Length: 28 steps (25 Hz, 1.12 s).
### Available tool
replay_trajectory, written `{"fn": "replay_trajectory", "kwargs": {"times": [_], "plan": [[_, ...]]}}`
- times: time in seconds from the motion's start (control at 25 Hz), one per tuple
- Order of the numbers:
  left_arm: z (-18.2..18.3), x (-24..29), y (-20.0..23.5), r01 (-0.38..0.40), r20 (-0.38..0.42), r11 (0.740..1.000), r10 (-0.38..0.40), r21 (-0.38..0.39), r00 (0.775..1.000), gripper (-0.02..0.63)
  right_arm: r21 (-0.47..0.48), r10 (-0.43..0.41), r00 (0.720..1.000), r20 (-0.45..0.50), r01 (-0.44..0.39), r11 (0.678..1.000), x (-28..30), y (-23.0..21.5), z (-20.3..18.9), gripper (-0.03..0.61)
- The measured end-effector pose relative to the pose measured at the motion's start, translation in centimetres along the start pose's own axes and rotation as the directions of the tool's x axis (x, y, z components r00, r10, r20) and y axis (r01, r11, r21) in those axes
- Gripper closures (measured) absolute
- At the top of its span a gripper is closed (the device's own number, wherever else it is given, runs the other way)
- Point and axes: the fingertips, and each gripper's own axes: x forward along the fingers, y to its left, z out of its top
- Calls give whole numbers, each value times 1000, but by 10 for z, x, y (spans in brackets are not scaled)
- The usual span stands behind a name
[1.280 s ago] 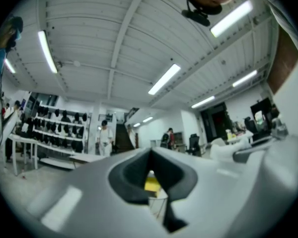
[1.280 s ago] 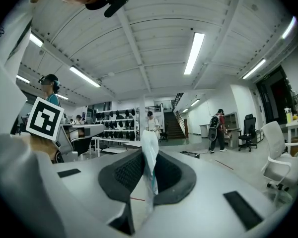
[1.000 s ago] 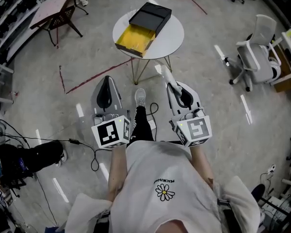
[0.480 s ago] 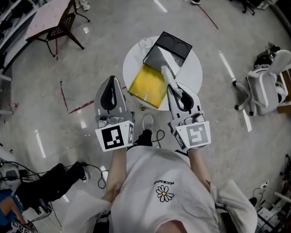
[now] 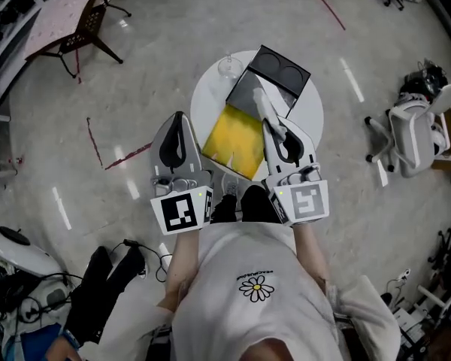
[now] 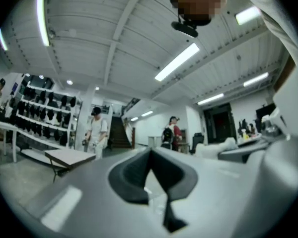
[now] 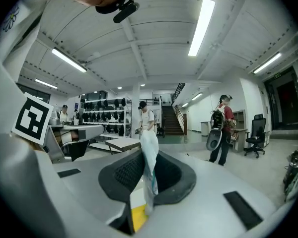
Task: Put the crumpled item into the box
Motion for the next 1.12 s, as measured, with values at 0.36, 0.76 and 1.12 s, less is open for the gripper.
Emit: {"fn": "replay_trajectory", "kwargs": {"times": [0.36,0.76,1.12], "plan": [[17,2,-21,-34,28,998,33,50,999,612,-37,40,999,23,-39,999,-5,-11,7,532],[36,6,-27,-47,34,996,45,73,998,612,-43,56,998,31,-55,998,-13,-16,21,532],[27,13,-21,-62,31,996,60,66,998,612,-190,71,997,31,-64,980,-6,-14,20,532]]}}
